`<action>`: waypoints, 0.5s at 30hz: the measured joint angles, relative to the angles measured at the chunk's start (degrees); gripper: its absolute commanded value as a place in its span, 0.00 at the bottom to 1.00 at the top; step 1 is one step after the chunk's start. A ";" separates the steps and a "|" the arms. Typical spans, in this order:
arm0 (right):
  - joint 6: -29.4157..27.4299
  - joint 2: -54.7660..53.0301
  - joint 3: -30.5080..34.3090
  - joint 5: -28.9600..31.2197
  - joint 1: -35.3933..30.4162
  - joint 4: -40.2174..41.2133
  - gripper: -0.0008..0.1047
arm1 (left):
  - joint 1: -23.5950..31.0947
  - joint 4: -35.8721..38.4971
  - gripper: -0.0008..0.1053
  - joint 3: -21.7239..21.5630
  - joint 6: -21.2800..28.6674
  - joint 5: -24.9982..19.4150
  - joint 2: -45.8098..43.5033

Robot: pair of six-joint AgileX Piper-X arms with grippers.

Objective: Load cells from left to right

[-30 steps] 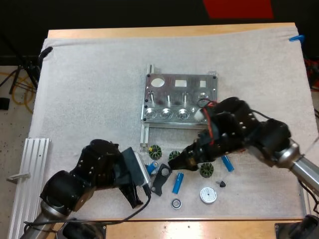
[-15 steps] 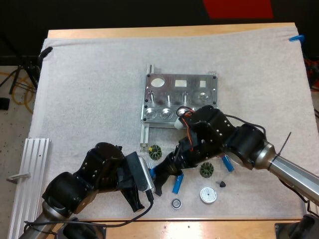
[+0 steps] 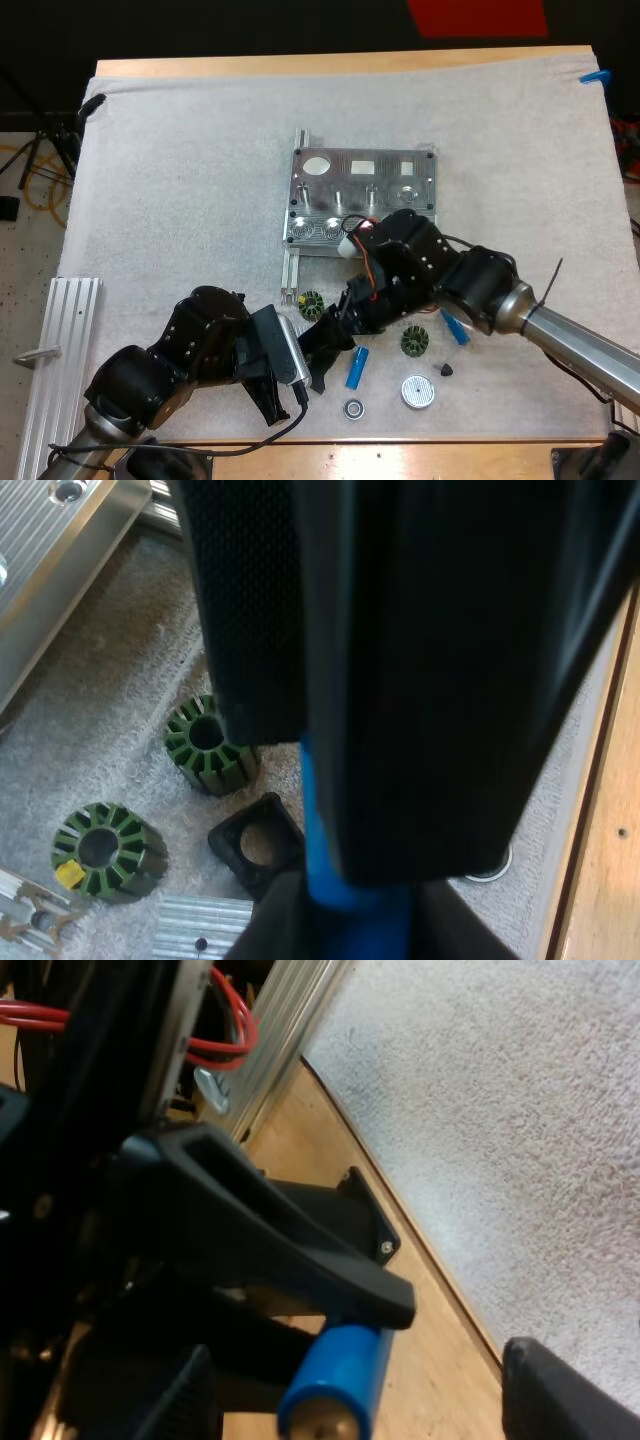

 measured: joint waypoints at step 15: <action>0.09 0.97 0.00 -3.87 0.12 -1.52 0.39 | 0.00 -0.51 0.01 0.00 0.00 0.00 0.00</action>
